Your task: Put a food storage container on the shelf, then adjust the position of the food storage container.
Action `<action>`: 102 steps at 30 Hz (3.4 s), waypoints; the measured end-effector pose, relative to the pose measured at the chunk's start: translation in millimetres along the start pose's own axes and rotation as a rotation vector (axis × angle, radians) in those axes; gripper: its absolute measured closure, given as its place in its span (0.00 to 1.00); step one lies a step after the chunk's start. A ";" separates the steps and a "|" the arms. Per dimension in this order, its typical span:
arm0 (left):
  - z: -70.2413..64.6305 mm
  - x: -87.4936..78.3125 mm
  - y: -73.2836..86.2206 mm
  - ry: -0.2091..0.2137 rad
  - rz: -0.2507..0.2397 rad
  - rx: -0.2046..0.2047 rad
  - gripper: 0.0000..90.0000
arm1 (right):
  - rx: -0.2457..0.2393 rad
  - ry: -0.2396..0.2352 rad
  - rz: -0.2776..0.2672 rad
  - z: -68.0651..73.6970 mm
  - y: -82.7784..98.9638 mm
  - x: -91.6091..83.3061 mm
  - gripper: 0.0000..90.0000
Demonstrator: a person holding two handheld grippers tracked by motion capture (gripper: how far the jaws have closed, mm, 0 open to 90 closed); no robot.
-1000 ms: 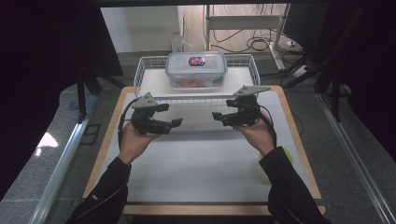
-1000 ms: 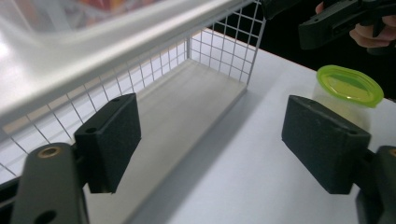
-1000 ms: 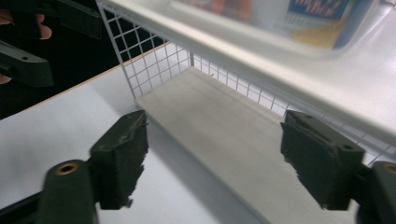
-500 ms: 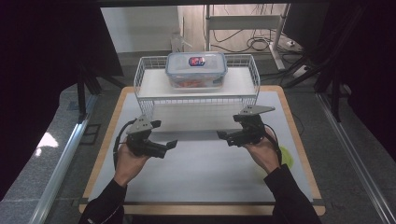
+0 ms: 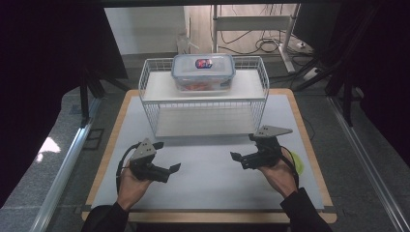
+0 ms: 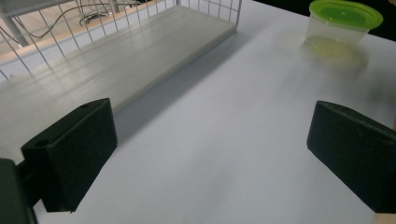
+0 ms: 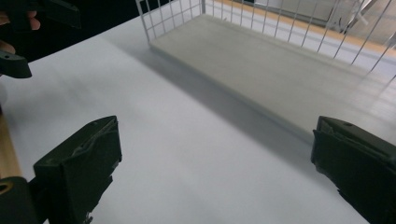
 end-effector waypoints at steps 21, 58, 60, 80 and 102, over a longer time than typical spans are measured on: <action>-11.2 -9.0 33.7 -0.069 0.062 0.034 0.01 | -0.021 0.083 0.109 7.0 44.6 -6.4 0.01; -7.2 -4.7 39.1 -0.069 0.091 0.002 0.03 | 0.262 0.483 0.185 -113.9 111.7 -99.4 1.00; -7.2 -4.3 39.2 -0.069 0.092 0.002 0.03 | 0.267 0.485 0.198 -115.9 114.5 -98.5 1.00; -9.2 0.2 40.6 -0.064 0.119 0.006 0.03 | 0.277 0.353 0.325 -113.3 139.1 -69.4 0.99; -9.7 2.1 40.9 -0.068 0.131 0.009 0.03 | 0.190 0.236 0.379 -79.7 124.7 -34.7 0.99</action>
Point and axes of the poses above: each handheld gripper's, and its own axes: x roughly forward along the jaws, y roughly out of its underside, z roughly to its left, the point moved 3 cm from there along x, roughly forward along the jaws, and after that the axes turned 11 degrees about y, right-handed, at the moved point
